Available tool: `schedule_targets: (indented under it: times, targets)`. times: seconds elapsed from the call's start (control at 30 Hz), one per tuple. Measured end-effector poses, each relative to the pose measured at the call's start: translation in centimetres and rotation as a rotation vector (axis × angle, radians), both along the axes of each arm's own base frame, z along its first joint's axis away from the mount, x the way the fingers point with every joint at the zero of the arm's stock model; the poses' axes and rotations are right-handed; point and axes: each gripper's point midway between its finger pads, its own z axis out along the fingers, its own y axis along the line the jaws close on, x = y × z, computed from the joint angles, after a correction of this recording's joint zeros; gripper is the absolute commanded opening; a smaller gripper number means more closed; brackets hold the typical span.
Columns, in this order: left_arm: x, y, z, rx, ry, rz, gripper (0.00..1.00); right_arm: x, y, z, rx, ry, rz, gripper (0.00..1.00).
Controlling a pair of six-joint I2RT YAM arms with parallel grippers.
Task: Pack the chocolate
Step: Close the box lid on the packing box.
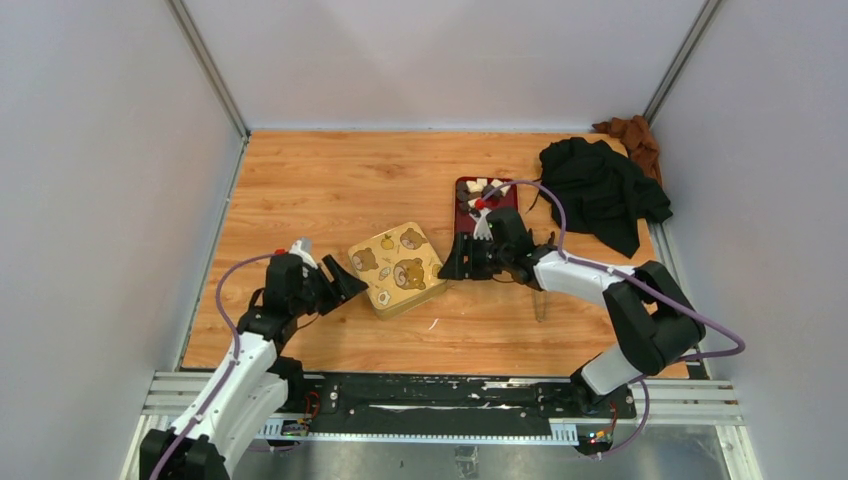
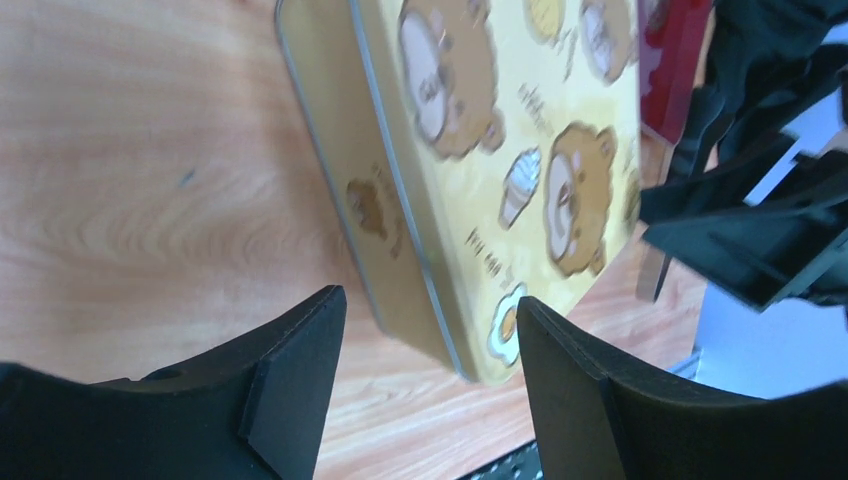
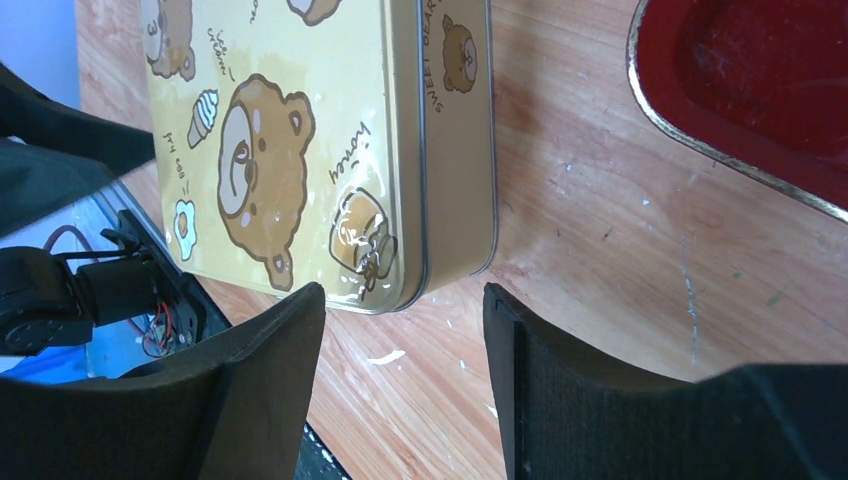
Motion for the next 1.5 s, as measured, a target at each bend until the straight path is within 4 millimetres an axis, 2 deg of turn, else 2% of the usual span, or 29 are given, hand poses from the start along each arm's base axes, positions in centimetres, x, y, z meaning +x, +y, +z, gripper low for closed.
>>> schedule_targets:
  times: [0.2,0.43,1.1,1.27,1.5]
  targets:
    - [-4.1,-1.4,-3.3,-0.046,0.096,-0.081,0.69,0.0,0.3,0.4,0.026,0.001,-0.001,0.62]
    - [-4.3,-2.0,-3.3,-0.073,0.101,-0.093,0.68,0.2,0.6,0.7,0.043,-0.001,-0.009,0.57]
    - [-5.0,-3.6,-3.0,-0.104,0.109,-0.143,0.67,-0.3,0.6,-0.8,0.039,0.032,0.000,0.51]
    - [-4.9,-3.9,-3.4,-0.113,0.118,-0.144,0.62,-0.2,0.7,-0.8,0.043,0.028,0.003,0.49]
    - [-4.9,-4.7,-3.2,-0.128,0.102,-0.181,0.48,-0.3,0.9,-0.8,0.043,0.025,0.009,0.49]
